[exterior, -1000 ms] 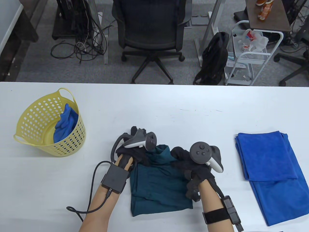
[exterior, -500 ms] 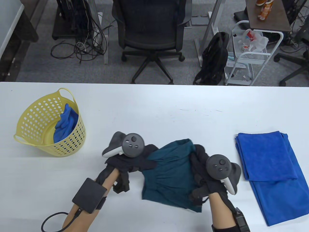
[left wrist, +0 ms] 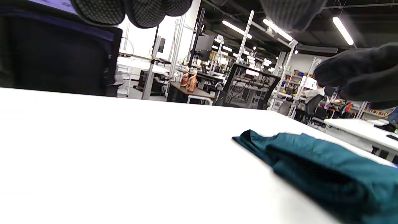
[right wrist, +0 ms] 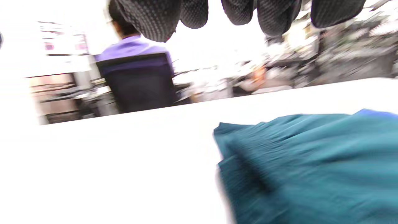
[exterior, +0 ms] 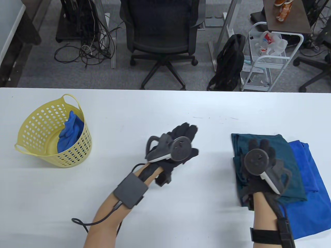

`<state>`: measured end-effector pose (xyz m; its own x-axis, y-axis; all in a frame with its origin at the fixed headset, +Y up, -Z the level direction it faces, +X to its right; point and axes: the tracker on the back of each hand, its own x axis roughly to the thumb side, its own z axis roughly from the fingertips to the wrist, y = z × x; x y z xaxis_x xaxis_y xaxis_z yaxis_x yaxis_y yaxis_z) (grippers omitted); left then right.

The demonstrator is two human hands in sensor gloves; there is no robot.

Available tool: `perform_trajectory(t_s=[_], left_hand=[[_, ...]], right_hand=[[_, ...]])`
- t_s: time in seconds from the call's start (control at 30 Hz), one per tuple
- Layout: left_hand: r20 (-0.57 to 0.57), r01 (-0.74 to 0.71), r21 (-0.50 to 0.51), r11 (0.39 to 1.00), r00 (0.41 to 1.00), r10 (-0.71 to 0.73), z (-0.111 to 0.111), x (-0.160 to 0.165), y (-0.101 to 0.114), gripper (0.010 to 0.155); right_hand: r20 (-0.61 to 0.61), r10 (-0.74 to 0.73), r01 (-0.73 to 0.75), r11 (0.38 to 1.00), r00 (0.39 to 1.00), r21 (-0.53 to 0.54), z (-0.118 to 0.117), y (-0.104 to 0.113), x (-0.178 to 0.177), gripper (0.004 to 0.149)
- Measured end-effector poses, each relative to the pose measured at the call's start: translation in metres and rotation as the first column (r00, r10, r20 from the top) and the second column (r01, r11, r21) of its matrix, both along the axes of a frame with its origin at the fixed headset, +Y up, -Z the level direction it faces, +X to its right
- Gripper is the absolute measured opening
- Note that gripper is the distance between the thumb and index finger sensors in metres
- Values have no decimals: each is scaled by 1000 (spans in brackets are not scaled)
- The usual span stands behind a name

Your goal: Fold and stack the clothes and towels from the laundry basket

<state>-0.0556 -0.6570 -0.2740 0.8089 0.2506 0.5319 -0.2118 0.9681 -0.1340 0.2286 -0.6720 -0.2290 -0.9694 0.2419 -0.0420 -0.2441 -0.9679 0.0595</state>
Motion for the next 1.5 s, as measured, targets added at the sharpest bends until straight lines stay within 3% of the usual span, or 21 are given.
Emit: perform_trajectory(t_s=[0.13,0.23,0.37,0.5,0.57,0.67,0.73,0.77,0.8,0.87,0.93,1.03,1.13,1.17,1.23,1.27,1.3,1.33,1.37,1.43,1.5], left_hand=[[-99,-6,-36,999,995,2,39,-101,1,82],[-244,-35,52,998,969,47,60,-170,24,79],[-432,-87,123,989,892,132,68,-239,59,72],[-663,49,74,996,749,12,35,-296,77,64],[-736,61,-7,998,675,-47,12,-310,70,62],[-772,-2,-199,980,616,-156,-23,-317,52,61],[-755,-38,-279,959,626,-195,-41,-317,41,50],[-696,-56,-378,924,675,-243,-53,-316,32,47],[-639,-69,-484,873,709,-298,-63,-315,24,47],[-587,-100,-625,774,714,-381,-74,-312,11,56],[-580,-103,-614,783,732,-359,-79,-307,7,65],[-603,-140,-552,822,748,-278,-76,-302,22,76],[-674,-79,-408,910,699,-241,-64,-290,54,81],[-709,-25,-281,959,679,-190,-56,-281,72,81],[-699,17,60,998,715,30,-34,-261,103,81],[-606,7,313,950,771,194,-16,-244,124,80],[-484,-20,488,873,826,290,3,-227,141,80],[-383,-49,579,814,865,324,19,-212,153,81],[-283,-80,640,764,900,331,40,-192,165,80],[-158,-141,622,770,941,300,66,-164,175,77],[-67,-188,608,772,956,285,84,-139,173,57]], right_hand=[[-193,-137,121,988,971,-94,14,-30,-70,64],[-286,-165,134,983,944,-125,24,-40,-116,64],[-327,-167,118,979,930,-166,36,-52,-152,64],[-336,-108,44,980,936,-193,43,-64,-161,65],[-338,-101,36,981,936,-192,43,-71,-157,65],[-317,-138,72,975,938,-211,41,-78,-149,66],[-308,-162,95,970,937,-223,40,-81,-144,66],[-298,-171,105,969,939,-225,40,-81,-141,65],[-298,-172,108,970,939,-220,39,-82,-140,65],[-301,-169,108,971,938,-212,37,-85,-139,65],[-305,-168,102,970,937,-220,36,-88,-138,66],[-306,-174,106,968,936,-226,36,-89,-137,68],[-304,-191,127,967,933,-219,34,-89,-136,69],[-303,-193,130,968,933,-217,34,-89,-136,69],[-301,-199,139,968,933,-208,34,-89,-134,69],[-299,-205,149,968,932,-200,33,-88,-133,69],[-297,-213,160,968,931,-193,33,-87,-131,69],[-293,-223,174,967,930,-185,33,-86,-129,69],[-289,-241,196,965,927,-175,32,-85,-126,69],[-278,-285,245,955,917,-169,31,-84,-120,68],[-250,-351,318,934,902,-163,31,-83,-110,67]])
